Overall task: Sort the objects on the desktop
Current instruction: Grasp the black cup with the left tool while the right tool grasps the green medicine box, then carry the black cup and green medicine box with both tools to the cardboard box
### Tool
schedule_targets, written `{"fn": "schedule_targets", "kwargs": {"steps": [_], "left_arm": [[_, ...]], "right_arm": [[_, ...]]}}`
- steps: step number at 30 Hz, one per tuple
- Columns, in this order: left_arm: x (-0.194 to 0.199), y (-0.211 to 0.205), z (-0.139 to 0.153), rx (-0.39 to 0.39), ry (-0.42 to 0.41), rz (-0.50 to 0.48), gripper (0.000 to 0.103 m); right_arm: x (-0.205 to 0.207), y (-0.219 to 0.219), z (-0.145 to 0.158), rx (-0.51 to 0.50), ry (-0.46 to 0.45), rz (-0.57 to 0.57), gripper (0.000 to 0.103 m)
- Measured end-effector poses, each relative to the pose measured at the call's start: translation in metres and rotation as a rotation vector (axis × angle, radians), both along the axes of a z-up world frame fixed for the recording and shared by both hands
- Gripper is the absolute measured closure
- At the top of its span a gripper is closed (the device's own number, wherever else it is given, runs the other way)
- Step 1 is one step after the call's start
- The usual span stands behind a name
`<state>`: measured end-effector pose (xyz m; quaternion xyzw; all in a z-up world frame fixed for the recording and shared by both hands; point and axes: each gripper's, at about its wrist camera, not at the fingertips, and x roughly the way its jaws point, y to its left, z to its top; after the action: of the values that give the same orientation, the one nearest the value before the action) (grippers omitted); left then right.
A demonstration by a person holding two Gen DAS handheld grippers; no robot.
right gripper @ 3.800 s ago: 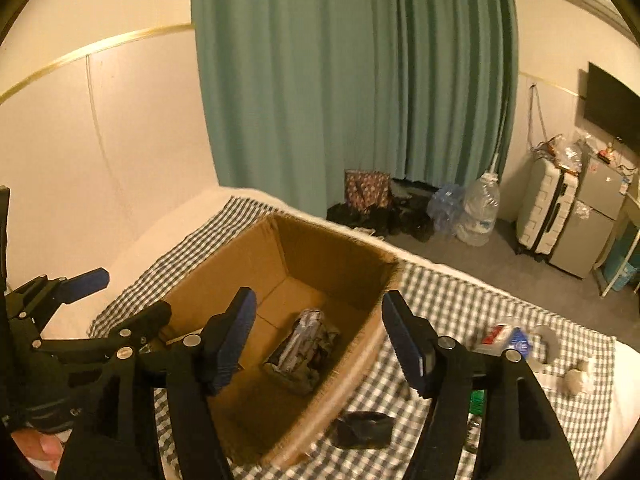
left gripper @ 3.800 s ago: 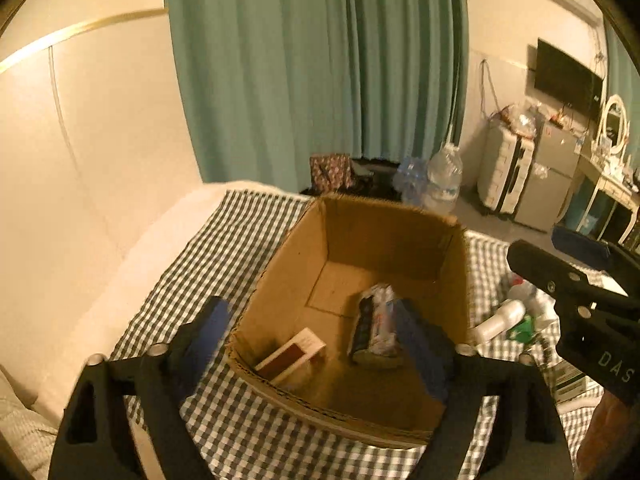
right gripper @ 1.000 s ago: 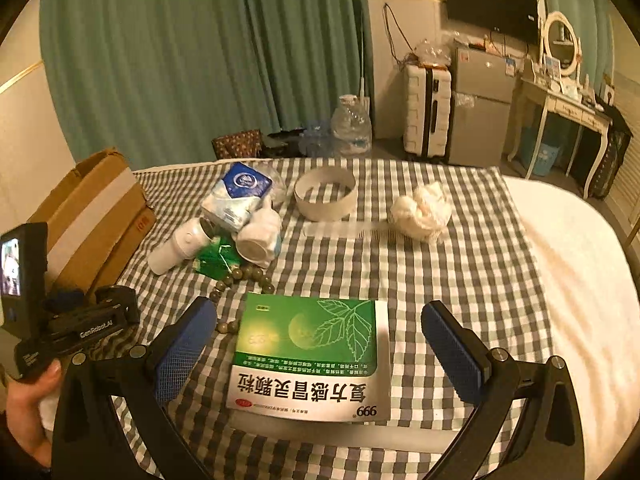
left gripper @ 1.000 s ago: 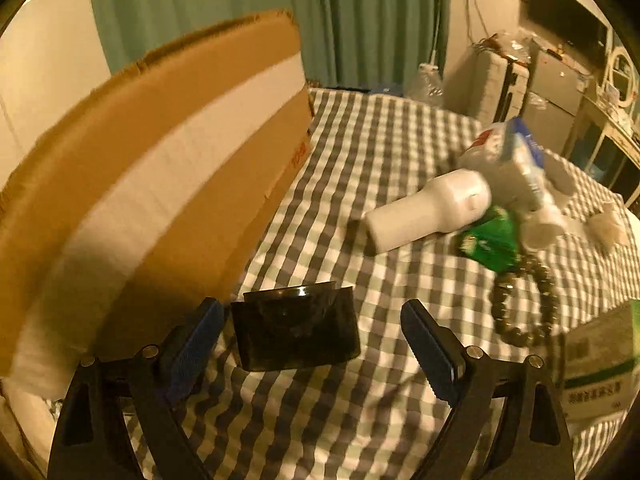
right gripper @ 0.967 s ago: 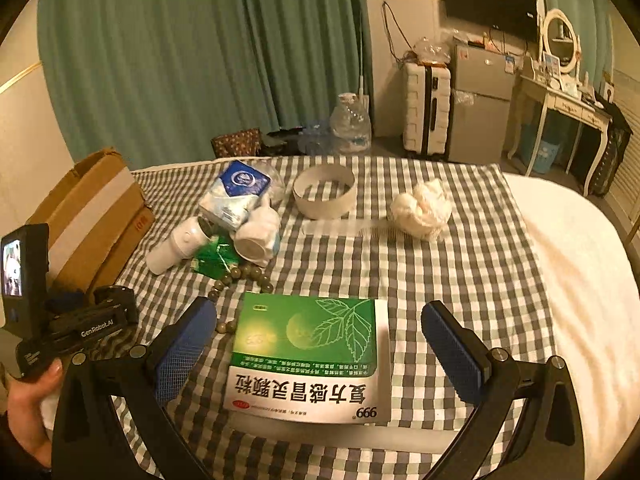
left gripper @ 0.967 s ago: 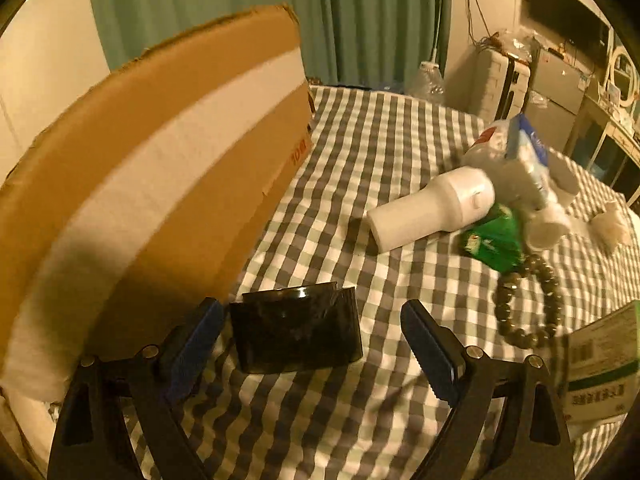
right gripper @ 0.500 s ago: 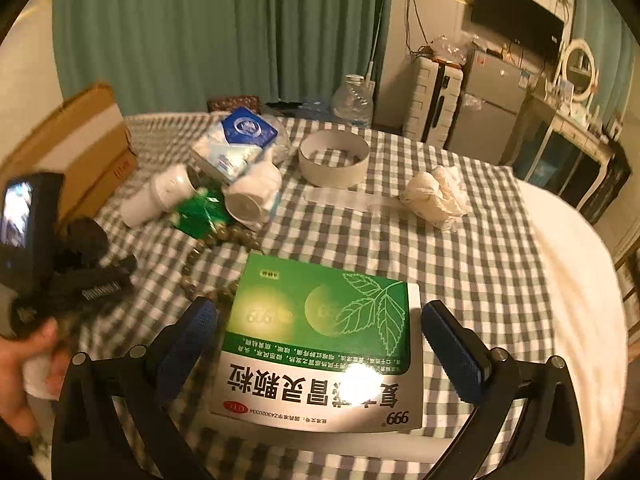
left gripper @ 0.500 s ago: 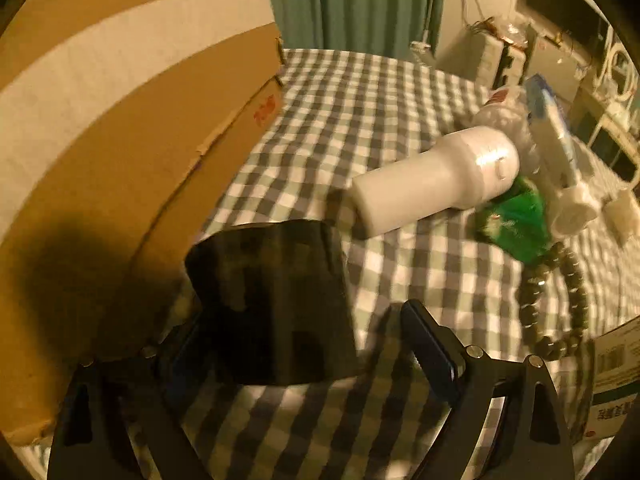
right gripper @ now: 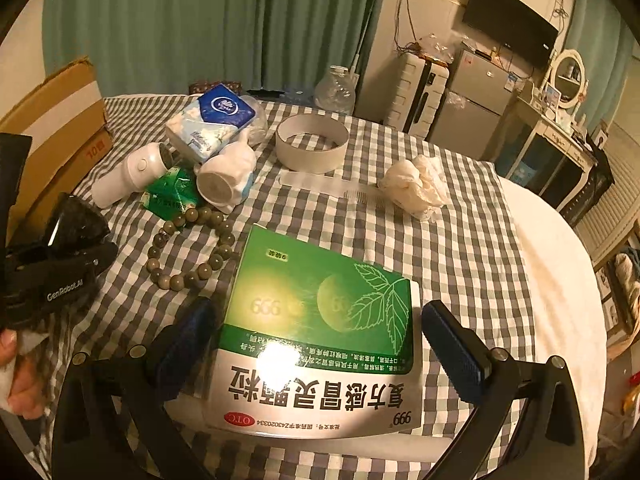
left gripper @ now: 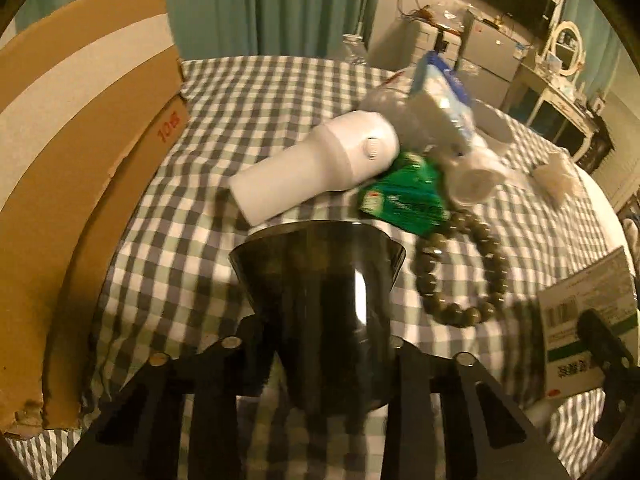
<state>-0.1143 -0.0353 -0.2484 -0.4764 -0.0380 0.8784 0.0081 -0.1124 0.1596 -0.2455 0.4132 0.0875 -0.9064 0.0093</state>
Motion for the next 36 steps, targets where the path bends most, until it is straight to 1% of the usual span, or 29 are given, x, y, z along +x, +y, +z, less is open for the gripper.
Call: {"fn": "schedule_targets", "kwargs": {"steps": [5,7,12,14,16,19,22,25,27,29,31,34,36], "left_arm": [[0.006,0.009,0.012,-0.007,0.035,-0.041,0.075],[0.005,0.01,0.016,-0.013,0.045,-0.051,0.075],[-0.008,0.017,0.027,-0.019,0.068,-0.064,0.075],[-0.012,0.019,0.029,-0.016,0.072,-0.062,0.075],[-0.007,0.016,0.032,-0.009,0.079,-0.061,0.075],[-0.008,0.017,0.034,-0.004,0.083,-0.058,0.075],[-0.007,0.016,0.033,0.004,0.085,-0.056,0.075],[-0.004,0.013,0.036,0.014,0.091,-0.052,0.075],[-0.004,0.014,0.037,0.019,0.095,-0.052,0.075],[-0.004,0.016,0.038,0.021,0.099,-0.057,0.075],[-0.003,0.016,0.04,0.019,0.104,-0.062,0.075],[0.0,0.018,0.044,0.011,0.113,-0.067,0.075],[0.003,0.017,0.047,0.01,0.116,-0.067,0.075]], "right_arm": [[0.002,0.007,0.003,-0.014,0.004,-0.04,0.0],[0.002,0.012,0.004,-0.039,0.001,-0.054,0.0],[0.003,0.019,0.008,-0.081,-0.001,-0.085,0.0],[0.008,0.022,0.014,-0.09,0.032,-0.099,0.0],[0.01,0.026,0.02,-0.111,0.054,-0.104,0.0],[0.009,0.032,0.017,-0.173,0.024,-0.109,0.0],[0.003,0.031,0.005,-0.229,-0.054,-0.087,0.0],[0.003,0.033,0.0,-0.273,-0.08,-0.106,0.0],[0.001,0.032,-0.006,-0.292,-0.113,-0.096,0.0],[-0.001,0.028,-0.014,-0.279,-0.146,-0.09,0.0],[0.0,0.026,-0.015,-0.267,-0.138,-0.087,0.001],[0.002,0.027,-0.009,-0.259,-0.097,-0.083,0.01],[0.001,0.027,-0.011,-0.257,-0.097,-0.082,0.011]]}}
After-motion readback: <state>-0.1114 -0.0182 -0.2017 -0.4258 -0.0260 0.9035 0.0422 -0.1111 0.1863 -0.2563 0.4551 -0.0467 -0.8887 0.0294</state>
